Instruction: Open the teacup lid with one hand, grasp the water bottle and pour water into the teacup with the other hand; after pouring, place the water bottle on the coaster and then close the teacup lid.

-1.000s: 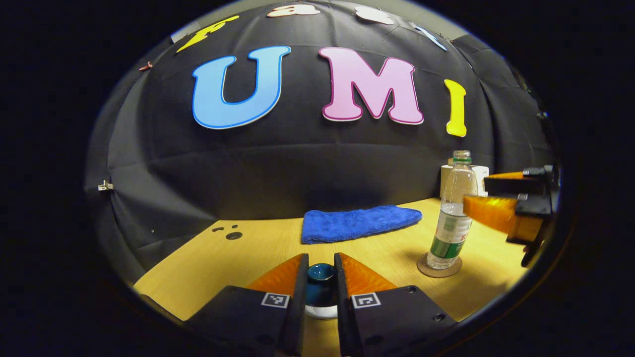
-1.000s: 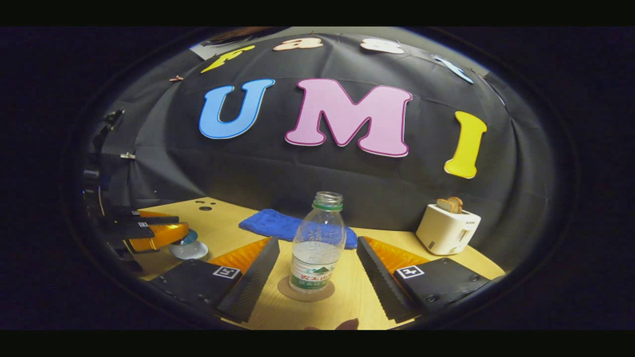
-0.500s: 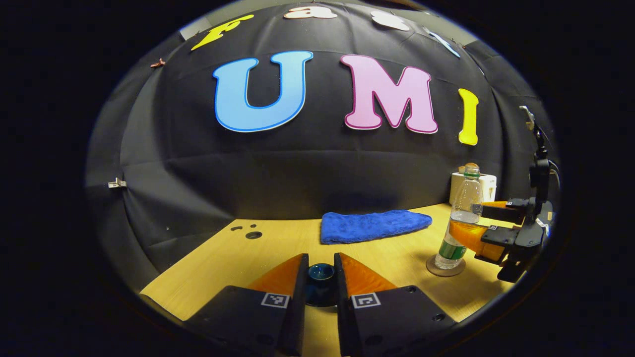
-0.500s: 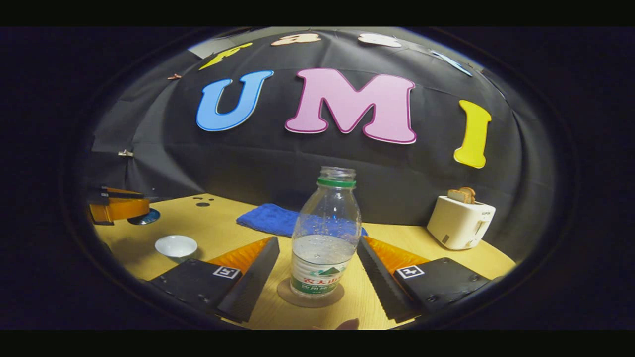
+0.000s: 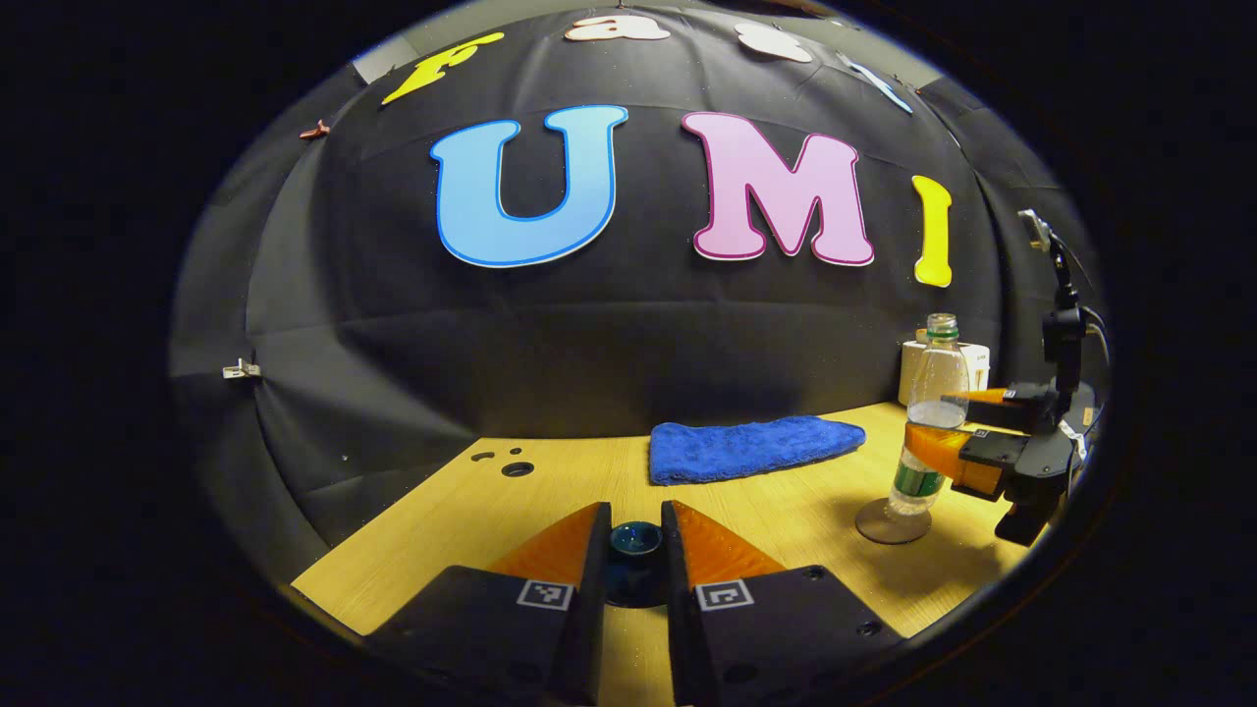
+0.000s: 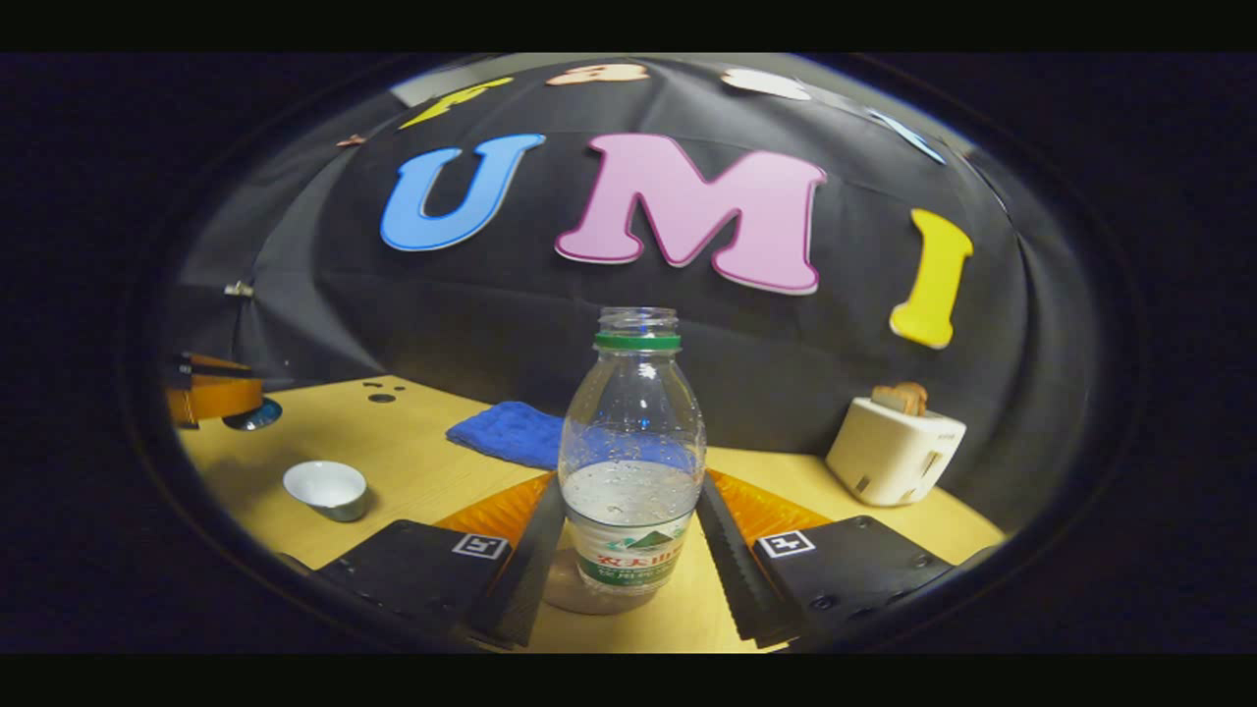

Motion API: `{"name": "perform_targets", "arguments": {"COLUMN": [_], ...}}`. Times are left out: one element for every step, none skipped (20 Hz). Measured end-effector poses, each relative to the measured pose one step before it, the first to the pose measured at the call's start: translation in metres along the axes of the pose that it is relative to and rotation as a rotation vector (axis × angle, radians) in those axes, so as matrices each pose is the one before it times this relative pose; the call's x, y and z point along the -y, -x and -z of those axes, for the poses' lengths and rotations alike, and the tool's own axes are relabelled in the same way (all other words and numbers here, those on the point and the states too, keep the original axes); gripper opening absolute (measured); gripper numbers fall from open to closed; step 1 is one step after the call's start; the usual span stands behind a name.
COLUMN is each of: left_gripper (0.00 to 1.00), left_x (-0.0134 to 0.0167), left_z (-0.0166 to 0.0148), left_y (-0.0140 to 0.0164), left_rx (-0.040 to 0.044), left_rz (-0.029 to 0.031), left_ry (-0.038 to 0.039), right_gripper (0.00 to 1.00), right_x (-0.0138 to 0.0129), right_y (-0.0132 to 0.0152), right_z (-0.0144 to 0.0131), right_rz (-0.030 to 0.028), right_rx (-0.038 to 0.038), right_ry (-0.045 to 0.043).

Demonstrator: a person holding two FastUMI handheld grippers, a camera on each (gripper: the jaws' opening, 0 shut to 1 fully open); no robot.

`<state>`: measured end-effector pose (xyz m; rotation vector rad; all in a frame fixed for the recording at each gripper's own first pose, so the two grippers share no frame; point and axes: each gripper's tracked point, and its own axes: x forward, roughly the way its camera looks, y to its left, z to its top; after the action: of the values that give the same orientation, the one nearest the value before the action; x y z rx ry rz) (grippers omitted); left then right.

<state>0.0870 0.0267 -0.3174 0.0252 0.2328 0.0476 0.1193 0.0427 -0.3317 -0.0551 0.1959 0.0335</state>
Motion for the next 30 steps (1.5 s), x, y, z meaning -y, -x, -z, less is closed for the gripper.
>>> {"name": "perform_targets", "arguments": {"left_gripper": [0.27, 0.27, 0.27, 0.27, 0.27, 0.31, 0.27, 0.31, 0.31, 0.31, 0.31, 0.31, 0.31, 0.34, 0.3, 0.31, 0.31, 0.27, 0.27, 0.27, 0.27, 0.31, 0.35, 0.31, 0.27, 0.27, 0.27, 0.27, 0.27, 0.27], "left_x": [-0.00116, -0.00355, -0.00422, -0.00435, -0.00553, -0.00567, -0.00538, -0.00556, -0.00637, -0.0054, -0.00478, -0.00366, -0.00397, -0.00301, -0.00261, -0.00249, -0.00318, -0.00254, -0.00249, -0.00232, -0.00262, -0.0025, -0.00265, -0.00165, -0.00138, -0.00131, -0.00151, -0.00086, -0.0009, -0.00041], "left_z": [-0.00239, -0.00093, -0.00164, -0.00022, -0.00171, -0.00034, -0.00261, -0.00056, -0.00101, 0.00104, 0.00023, 0.00134, 0.00023, 0.00173, 0.00026, 0.00143, 0.00026, 0.00209, 0.0008, 0.0017, 0.001, 0.00161, 0.00101, 0.00187, 0.00185, 0.00109, -0.00085, 0.00095, -0.00041, 0.00194], "left_y": [0.00149, 0.00159, 0.0015, 0.00258, 0.00208, 0.00255, 0.00232, 0.00322, 0.00181, 0.00322, 0.00182, 0.00153, 0.0016, 0.00158, 0.0014, 0.00144, 0.0014, 0.00097, 0.00077, 0.00108, 0.00042, 0.00159, 0.00134, 0.00122, 0.0009, 0.00101, -0.00045, 0.00069, -0.00007, 0.00019], "left_rx": [0.00228, 0.00058, -0.00109, -0.002, -0.00169, 0.00018, 0.00255, 0.00238, 0.00128, -0.00048, -0.0004, 0.00015, 0.00018, -0.00144, -0.00109, 0.00048, -0.00053, -0.0011, -0.00229, -0.00163, -0.00165, 0.0, -0.00186, -0.00418, -0.00257, -0.00108, -0.00037, -0.00005, -0.00027, -0.00017], "left_rz": [-0.00143, -0.00225, -0.00421, -0.00444, -0.00782, -0.00729, -0.00962, -0.01051, -0.01228, -0.01182, -0.00873, -0.00953, -0.00733, -0.00675, -0.0061, -0.0059, -0.00738, -0.00523, -0.00569, -0.00432, -0.00447, -0.00473, -0.00419, -0.00288, -0.0026, -0.00187, -0.00146, -0.00222, -0.00158, -0.00116], "left_ry": [0.00158, 0.00388, 0.00371, 0.00348, 0.00472, 0.00541, 0.00421, 0.00041, -0.00291, -0.0032, -0.00136, -0.00097, 0.00045, 0.00168, 0.00271, 0.00245, 0.00165, 0.00131, 0.00034, 0.00049, -0.0012, -0.00237, -0.00072, 0.00124, 0.00191, 0.00121, 0.0006, -0.00058, -0.00034, -0.00008], "right_gripper": [0.77, 0.73, 0.73, 0.77, 0.77, 0.77, 0.77, 0.77, 0.77, 0.77, 0.76, 0.76, 0.76, 0.76, 0.77, 0.76, 0.76, 0.76, 0.76, 0.76, 0.76, 0.76, 0.76, 0.76, 0.76, 0.76, 0.76, 0.76, 0.76, 0.76], "right_x": [-0.00108, -0.00083, -0.00308, -0.00433, -0.00532, -0.00312, -0.00425, -0.00444, -0.0048, -0.00373, -0.00402, -0.00365, -0.00556, -0.00564, -0.00595, -0.00682, -0.00511, -0.0037, -0.00425, -0.00255, -0.00328, -0.00265, -0.00343, -0.00299, -0.00183, -0.00196, -0.00139, -0.00188, -0.00053, -0.00131], "right_y": [-0.00068, -0.00155, -0.00218, -0.00113, -0.00149, -0.0022, -0.0002, -0.00065, -0.00131, -0.00128, -0.00189, 0.00024, -0.00114, -0.00013, -0.00071, 0.00036, -0.00091, -0.00127, -0.00133, 0.0, -0.00139, -0.00068, -0.00189, -0.00074, -0.00179, -0.00013, -0.0018, -0.00137, -0.00079, -0.00023], "right_z": [-0.007, -0.00428, -0.00274, -0.00389, -0.00243, -0.00234, -0.00121, -0.00227, -0.00187, -0.00241, -0.00449, -0.00429, -0.00405, -0.00276, -0.00149, -0.00121, -0.00182, -0.00215, -0.00175, -0.00145, -0.00161, -0.00115, -0.00055, -0.00038, -0.00053, 0.00051, -0.00013, -0.00054, -0.00096, -0.00063], "right_rz": [-0.00148, -0.00506, -0.00871, -0.01066, -0.01073, -0.00796, -0.00608, -0.00485, -0.00449, -0.00339, 0.00311, 0.00101, -0.00698, -0.00634, -0.01238, -0.01688, -0.01171, -0.00817, -0.00704, -0.00585, -0.00532, -0.00646, -0.00801, -0.0081, -0.0055, -0.00276, -0.00308, -0.00327, -0.00272, -0.00391], "right_rx": [0.00842, 0.00148, 0.0029, 0.00676, 0.00427, 0.00184, 0.00442, 0.00587, 0.00744, 0.00611, 0.00756, 0.0126, 0.01505, 0.00987, 0.00575, 0.00373, 0.00408, 0.00409, 0.0026, 0.00218, 0.00115, 0.00279, 0.00231, 0.00058, -0.00062, -0.00553, -0.00082, 0.00042, 0.00227, 0.00332], "right_ry": [0.06299, 0.06663, 0.06471, 0.05878, 0.05416, 0.05243, 0.04986, 0.0521, 0.05452, 0.05765, 0.06063, 0.06087, 0.05606, 0.04897, 0.0367, 0.0277, 0.02717, 0.02793, 0.02805, 0.02802, 0.02828, 0.0223, 0.01804, 0.01926, 0.02326, 0.02786, 0.02802, 0.02467, 0.02257, 0.02014]}}
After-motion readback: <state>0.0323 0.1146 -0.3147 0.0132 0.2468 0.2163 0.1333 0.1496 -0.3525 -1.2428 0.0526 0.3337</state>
